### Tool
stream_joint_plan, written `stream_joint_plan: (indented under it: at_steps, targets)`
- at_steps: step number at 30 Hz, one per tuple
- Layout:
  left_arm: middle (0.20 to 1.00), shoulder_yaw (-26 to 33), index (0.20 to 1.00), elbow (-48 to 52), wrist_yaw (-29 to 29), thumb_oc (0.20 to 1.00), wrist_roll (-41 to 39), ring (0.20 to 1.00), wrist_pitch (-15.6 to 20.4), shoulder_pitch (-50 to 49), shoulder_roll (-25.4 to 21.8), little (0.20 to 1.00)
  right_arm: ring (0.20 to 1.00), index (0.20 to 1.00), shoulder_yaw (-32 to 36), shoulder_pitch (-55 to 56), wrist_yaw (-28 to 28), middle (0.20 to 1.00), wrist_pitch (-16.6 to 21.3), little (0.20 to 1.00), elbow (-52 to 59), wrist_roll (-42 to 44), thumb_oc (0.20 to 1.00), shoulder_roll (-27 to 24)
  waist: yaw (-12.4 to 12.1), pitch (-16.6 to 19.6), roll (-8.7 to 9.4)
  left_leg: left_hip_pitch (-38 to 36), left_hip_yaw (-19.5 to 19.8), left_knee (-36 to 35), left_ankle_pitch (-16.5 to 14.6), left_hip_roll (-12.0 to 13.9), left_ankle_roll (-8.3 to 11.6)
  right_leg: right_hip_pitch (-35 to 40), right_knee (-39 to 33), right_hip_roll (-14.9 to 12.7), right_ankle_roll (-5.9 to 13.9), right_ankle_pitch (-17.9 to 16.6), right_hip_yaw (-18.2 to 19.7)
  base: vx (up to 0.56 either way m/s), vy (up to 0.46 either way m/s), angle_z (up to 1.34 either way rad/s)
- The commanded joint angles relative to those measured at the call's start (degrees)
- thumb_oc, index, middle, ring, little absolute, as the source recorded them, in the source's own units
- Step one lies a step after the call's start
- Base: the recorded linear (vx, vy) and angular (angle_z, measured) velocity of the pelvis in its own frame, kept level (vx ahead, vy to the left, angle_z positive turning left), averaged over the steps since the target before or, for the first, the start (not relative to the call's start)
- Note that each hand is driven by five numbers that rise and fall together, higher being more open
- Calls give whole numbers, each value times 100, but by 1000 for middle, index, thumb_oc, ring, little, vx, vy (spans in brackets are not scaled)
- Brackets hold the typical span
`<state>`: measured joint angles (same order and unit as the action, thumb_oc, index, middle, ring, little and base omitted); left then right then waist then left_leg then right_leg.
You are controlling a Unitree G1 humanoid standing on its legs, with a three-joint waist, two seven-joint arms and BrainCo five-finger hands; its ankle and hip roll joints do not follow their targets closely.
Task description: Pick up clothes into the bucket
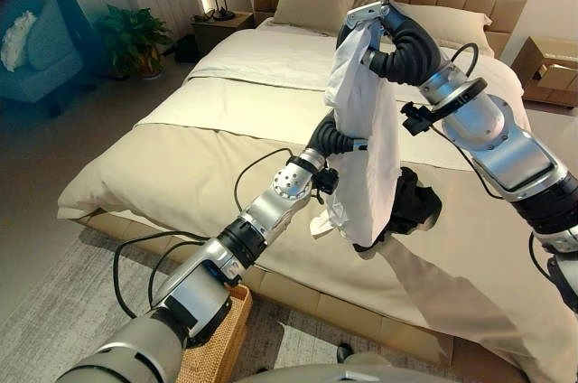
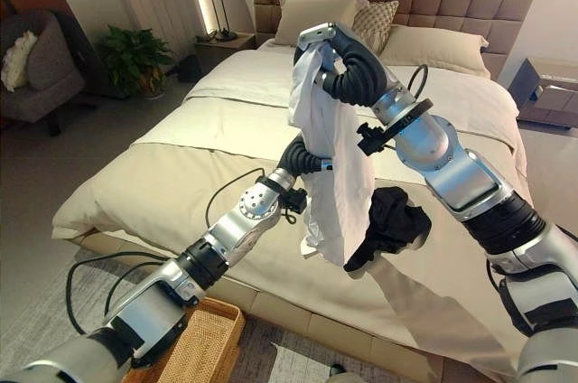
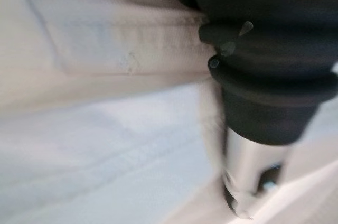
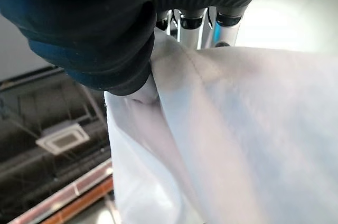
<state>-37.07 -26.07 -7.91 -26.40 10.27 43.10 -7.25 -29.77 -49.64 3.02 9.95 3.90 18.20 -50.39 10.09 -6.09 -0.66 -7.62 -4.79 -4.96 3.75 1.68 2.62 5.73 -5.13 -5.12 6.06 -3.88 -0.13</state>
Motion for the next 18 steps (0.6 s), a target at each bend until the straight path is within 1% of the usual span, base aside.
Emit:
stream_joint_plan:
  at_steps: [1, 5, 7, 8, 9, 13, 14, 15, 16, 17, 18]
  targets:
    - [200, -177, 200, -336, 80, 200, -553, 200, 121, 641, 275, 200, 200, 200, 337, -229, 117, 200, 463, 200, 345, 635, 200, 144, -224, 249, 294, 230, 207, 662, -608, -165, -93, -171, 573, -250, 223, 237, -171, 0, 0, 0]
    - [200, -43, 200, -236, 25, 200, -715, 200, 169, 650, 140, 200, 200, 200, 372, -140, 115, 200, 459, 200, 359, 797, 200, 216, -227, 227, 293, 236, 185, 679, -624, -170, -103, -203, 597, -248, 227, 240, -141, 0, 0, 0]
    - [200, 56, 200, -167, -22, 200, -638, 200, 208, 707, -22, 200, 200, 200, 424, -69, 135, 200, 465, 200, 351, 797, 200, 225, -230, 225, 285, 237, 171, 685, -634, -176, -105, -206, 598, -246, 229, 242, -132, 0, 0, 0]
    - [200, 55, 200, -165, -23, 200, -637, 200, 207, 705, -25, 200, 200, 200, 426, -68, 135, 200, 464, 200, 352, 797, 200, 227, -230, 224, 287, 238, 170, 686, -634, -176, -105, -207, 599, -246, 229, 243, -131, 0, 0, 0]
    - [200, 190, 200, -92, -68, 200, -600, 200, 240, 754, -265, 200, 200, 200, 512, 28, 143, 200, 463, 200, 355, 821, 200, 208, -230, 221, 271, 246, 161, 715, -656, -182, -112, -221, 609, -249, 233, 246, -109, 0, 0, 0]
    - [200, 460, 200, 135, -181, 200, -580, 200, 316, 819, -612, 200, 200, 200, 777, 376, 123, 200, 463, 200, 382, 907, 200, 259, -248, 199, 245, 275, 155, 793, -701, -193, -119, -234, 645, -254, 233, 268, -99, 4, -2, -1]
    - [200, 456, 200, 138, -182, 200, -581, 200, 315, 817, -615, 200, 200, 200, 786, 386, 122, 200, 460, 200, 388, 906, 200, 260, -250, 199, 248, 276, 155, 797, -704, -193, -119, -234, 646, -254, 233, 269, -99, 0, 0, 0]
    - [200, 570, 200, 222, -221, 200, -593, 200, 355, 863, -764, 200, 247, 247, 886, 541, 117, 247, 434, 247, 398, 894, 247, 266, -254, 184, 234, 291, 170, 838, -725, -199, -123, -238, 665, -258, 230, 287, -94, 0, 0, 0]
    - [200, 640, 200, 268, -241, 200, -610, 200, 369, 880, -864, 200, 736, 736, 973, 677, 136, 736, 423, 736, 390, 925, 736, 302, -254, 179, 231, 300, 169, 862, -742, -204, -125, -243, 676, -262, 231, 291, -93, 0, 0, 0]
    - [200, 639, 200, 268, -241, 200, -610, 200, 369, 879, -864, 200, 843, 843, 974, 679, 136, 843, 423, 843, 391, 925, 843, 302, -255, 180, 232, 300, 169, 863, -742, -204, -125, -244, 676, -262, 231, 292, -93, 0, 0, 0]
    - [200, 702, 200, 273, -270, 200, -615, 200, 383, 906, -940, 200, 1000, 1000, 1039, 768, 143, 1000, 411, 1000, 388, 908, 1000, 342, -250, 170, 217, 306, 172, 876, -749, -210, -128, -248, 685, -259, 230, 298, -79, 0, 0, 0]
